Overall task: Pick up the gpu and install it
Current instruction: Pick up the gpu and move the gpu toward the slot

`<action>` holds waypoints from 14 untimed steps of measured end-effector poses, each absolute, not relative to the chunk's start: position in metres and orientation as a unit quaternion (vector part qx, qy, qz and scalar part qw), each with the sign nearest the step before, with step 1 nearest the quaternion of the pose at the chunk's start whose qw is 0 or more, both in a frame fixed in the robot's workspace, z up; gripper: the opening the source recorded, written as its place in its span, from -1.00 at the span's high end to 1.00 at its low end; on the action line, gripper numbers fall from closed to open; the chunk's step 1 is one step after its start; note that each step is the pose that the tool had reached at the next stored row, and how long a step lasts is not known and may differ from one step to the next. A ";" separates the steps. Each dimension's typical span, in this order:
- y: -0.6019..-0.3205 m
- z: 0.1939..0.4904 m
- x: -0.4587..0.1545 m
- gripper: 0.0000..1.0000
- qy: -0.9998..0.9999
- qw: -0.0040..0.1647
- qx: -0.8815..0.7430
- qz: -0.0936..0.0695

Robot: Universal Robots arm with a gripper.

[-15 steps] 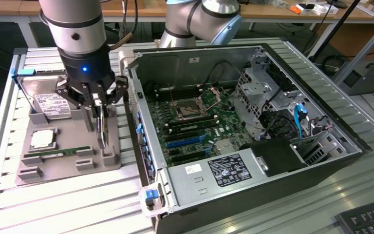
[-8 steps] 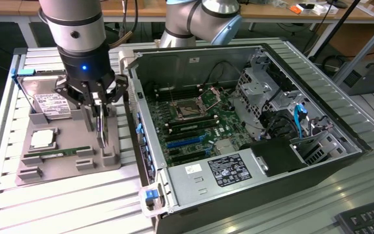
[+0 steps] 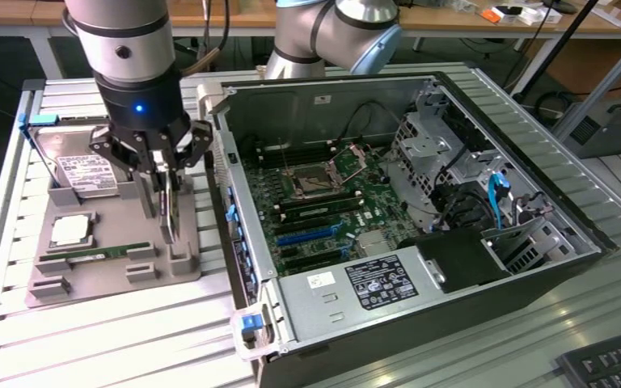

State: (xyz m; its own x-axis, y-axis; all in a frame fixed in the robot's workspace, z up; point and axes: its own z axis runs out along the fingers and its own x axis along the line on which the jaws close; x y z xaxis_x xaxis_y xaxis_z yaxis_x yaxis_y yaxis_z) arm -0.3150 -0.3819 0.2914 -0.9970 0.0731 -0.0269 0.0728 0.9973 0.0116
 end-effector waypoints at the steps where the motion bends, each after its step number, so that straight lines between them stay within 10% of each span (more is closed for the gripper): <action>1: -0.382 0.292 -0.315 0.47 0.999 0.014 0.036 0.005; 14: -0.382 0.300 -0.315 0.47 0.999 0.014 0.036 0.005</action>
